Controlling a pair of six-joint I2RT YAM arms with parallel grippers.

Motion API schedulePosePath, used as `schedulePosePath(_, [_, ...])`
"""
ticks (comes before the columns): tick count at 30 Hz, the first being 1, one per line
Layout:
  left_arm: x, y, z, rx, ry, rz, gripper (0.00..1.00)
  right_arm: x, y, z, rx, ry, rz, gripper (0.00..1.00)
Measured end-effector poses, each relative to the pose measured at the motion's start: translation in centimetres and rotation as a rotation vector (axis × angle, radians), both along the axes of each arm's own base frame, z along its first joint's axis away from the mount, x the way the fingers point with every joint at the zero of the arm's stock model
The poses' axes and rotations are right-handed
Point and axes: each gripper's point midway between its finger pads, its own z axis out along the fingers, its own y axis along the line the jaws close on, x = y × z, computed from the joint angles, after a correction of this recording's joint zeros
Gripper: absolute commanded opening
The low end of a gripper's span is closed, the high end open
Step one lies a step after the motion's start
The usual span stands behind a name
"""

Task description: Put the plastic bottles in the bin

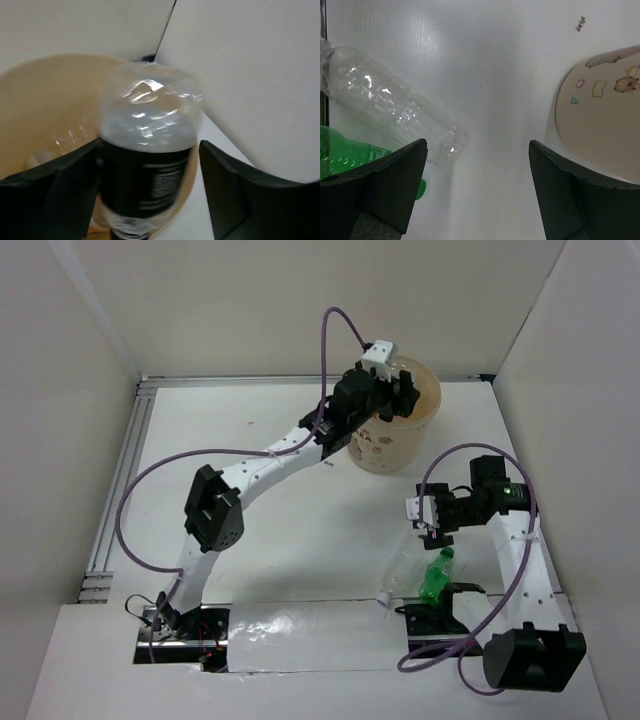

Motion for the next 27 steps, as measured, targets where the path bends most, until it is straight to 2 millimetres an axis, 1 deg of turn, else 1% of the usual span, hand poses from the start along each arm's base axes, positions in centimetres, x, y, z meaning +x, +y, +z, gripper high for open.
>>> schedulePosePath(1, [0.4,-0.4,-1.7,0.031,0.028,0.008,1.00,-0.2,0.0,0.1,-0.017,-0.026,0.014,0.89])
schedulePosePath(3, [1.1,-0.9,-3.3,0.066,0.046,0.018,1.00,-1.0,0.1,-0.2,-0.064,-0.078,0.066,0.90])
schedulePosePath(4, [1.3,-0.9,-3.5,0.073,0.051,0.026,1.00,-1.6,0.2,-0.6,-0.085,-0.091,0.093,0.90])
schedulePosePath(6, [1.5,-0.8,-2.6,0.066,0.045,0.035,1.00,-2.7,0.3,-1.7,-0.129,-0.097,0.149,0.90])
schedulePosePath(9, [1.2,-0.1,0.5,0.026,0.003,0.046,1.00,-3.8,0.7,-3.1,-0.172,-0.075,0.225,0.89])
schedulePosePath(11, [0.3,1.2,2.5,0.008,-0.021,0.059,1.00,-4.3,0.6,-4.5,-0.201,-0.031,0.259,0.89])
schedulePosePath(14, [-3.0,4.9,4.2,0.016,-0.040,0.076,1.00,-5.3,-0.1,-7.3,-0.248,0.063,0.279,0.89])
schedulePosePath(17, [-7.3,9.7,5.4,0.002,-0.056,0.100,1.00,-6.4,-0.8,-10.1,-0.283,0.125,0.289,0.89])
schedulePosePath(20, [-11.2,14.4,5.3,-0.013,-0.062,0.126,1.00,-6.5,-1.0,-11.9,-0.304,0.114,0.306,0.90])
schedulePosePath(21, [-12.5,15.7,4.7,-0.010,-0.056,0.131,1.00,-6.4,-1.1,-12.5,-0.313,0.110,0.311,0.90])
schedulePosePath(23, [-14.6,18.0,3.0,0.005,-0.030,0.146,1.00,-6.0,-1.1,-13.5,-0.328,0.091,0.318,0.85])
schedulePosePath(24, [-15.6,18.9,2.0,0.009,-0.015,0.147,1.00,-5.8,-1.0,-13.9,-0.331,0.086,0.325,0.68])
schedulePosePath(25, [-16.8,19.7,0.5,0.022,0.008,0.144,1.00,-5.6,-0.9,-14.2,-0.334,0.082,0.337,0.56])
schedulePosePath(27, [-19.0,20.7,-2.9,0.050,0.067,0.123,1.00,-4.9,-0.4,-14.1,-0.318,0.071,0.345,0.39])
